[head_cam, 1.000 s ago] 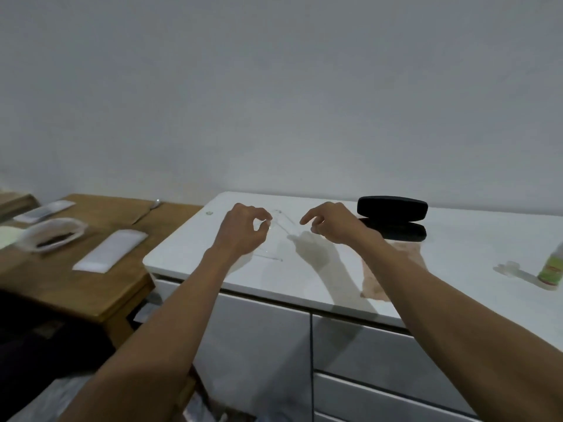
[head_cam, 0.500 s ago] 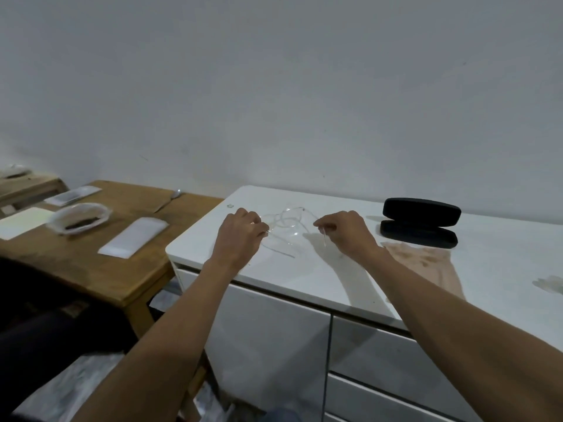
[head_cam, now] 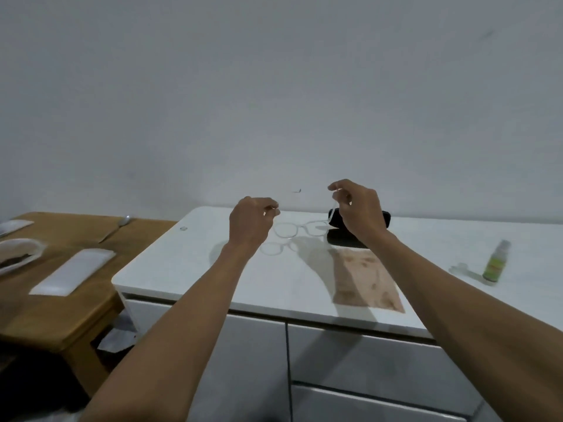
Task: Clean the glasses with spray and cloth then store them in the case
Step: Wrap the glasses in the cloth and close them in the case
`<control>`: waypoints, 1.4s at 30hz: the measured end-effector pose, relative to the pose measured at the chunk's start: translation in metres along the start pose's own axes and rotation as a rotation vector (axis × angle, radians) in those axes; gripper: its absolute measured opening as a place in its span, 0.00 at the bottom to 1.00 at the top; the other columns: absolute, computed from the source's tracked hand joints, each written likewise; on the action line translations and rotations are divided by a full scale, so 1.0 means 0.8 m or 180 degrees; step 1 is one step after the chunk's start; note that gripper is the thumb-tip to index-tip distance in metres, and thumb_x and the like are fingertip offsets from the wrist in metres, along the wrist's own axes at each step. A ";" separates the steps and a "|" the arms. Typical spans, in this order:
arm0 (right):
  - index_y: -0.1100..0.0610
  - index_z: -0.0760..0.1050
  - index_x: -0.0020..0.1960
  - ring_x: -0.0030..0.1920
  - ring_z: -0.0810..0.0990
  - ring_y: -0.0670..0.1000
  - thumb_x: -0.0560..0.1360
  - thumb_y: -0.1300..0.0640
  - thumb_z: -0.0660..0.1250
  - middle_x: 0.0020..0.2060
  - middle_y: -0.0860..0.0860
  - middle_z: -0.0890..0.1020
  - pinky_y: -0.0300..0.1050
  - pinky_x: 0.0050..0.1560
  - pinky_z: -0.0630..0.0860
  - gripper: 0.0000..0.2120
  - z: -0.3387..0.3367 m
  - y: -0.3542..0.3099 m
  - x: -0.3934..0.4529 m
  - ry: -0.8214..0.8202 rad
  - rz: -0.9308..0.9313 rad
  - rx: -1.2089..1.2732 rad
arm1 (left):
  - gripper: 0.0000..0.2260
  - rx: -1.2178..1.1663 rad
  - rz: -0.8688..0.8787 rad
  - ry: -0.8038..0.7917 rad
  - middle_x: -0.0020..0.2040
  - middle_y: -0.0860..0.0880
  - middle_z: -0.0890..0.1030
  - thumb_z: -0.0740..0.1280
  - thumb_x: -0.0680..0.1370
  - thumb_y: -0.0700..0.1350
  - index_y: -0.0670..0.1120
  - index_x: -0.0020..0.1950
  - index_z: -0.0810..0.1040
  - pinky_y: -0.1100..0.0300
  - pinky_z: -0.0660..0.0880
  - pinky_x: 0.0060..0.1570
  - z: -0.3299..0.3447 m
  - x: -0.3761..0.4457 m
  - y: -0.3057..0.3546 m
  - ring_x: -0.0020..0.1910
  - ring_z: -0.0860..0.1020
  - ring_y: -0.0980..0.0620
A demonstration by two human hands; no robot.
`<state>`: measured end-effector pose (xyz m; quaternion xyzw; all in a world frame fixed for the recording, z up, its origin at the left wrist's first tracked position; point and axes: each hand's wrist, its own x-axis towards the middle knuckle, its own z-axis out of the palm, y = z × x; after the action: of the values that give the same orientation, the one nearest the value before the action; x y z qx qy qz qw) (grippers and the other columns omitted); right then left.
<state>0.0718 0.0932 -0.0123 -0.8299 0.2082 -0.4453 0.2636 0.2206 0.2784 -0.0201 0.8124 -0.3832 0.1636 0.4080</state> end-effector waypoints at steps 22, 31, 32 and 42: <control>0.52 0.83 0.57 0.34 0.79 0.51 0.80 0.62 0.67 0.42 0.48 0.85 0.48 0.42 0.78 0.10 -0.123 0.088 -0.104 -0.0144 -0.0083 -0.0811 | 0.04 -0.0799 0.0018 -0.1095 0.41 0.50 0.88 0.78 0.72 0.44 0.48 0.47 0.88 0.51 0.81 0.51 0.100 -0.067 0.066 0.42 0.84 0.53; 0.48 0.82 0.59 0.38 0.83 0.50 0.72 0.62 0.67 0.41 0.44 0.84 0.46 0.45 0.78 0.19 -0.143 0.100 -0.104 -0.0210 0.0275 -0.0683 | 0.22 -0.0467 0.0202 -0.1347 0.50 0.54 0.84 0.64 0.68 0.36 0.49 0.59 0.83 0.54 0.79 0.52 0.089 -0.064 0.056 0.49 0.80 0.50; 0.49 0.82 0.58 0.37 0.83 0.49 0.73 0.63 0.66 0.39 0.44 0.84 0.46 0.45 0.79 0.17 -0.143 0.106 -0.103 -0.0155 0.0358 -0.0665 | 0.21 -0.0475 0.0160 -0.1323 0.49 0.54 0.84 0.64 0.68 0.35 0.49 0.57 0.84 0.54 0.79 0.52 0.091 -0.061 0.052 0.49 0.80 0.50; 0.53 0.87 0.51 0.46 0.81 0.49 0.77 0.60 0.73 0.44 0.50 0.86 0.43 0.48 0.72 0.06 -0.104 0.158 -0.061 -0.1140 0.0842 -0.0510 | 0.04 -0.0783 -0.0329 -0.1559 0.44 0.50 0.85 0.75 0.75 0.42 0.51 0.43 0.87 0.60 0.75 0.41 0.133 -0.031 0.034 0.35 0.77 0.57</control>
<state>-0.0383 0.0023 -0.0829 -0.8795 0.2998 -0.2345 0.2857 0.1791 0.1965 -0.0850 0.7905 -0.4455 -0.1064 0.4065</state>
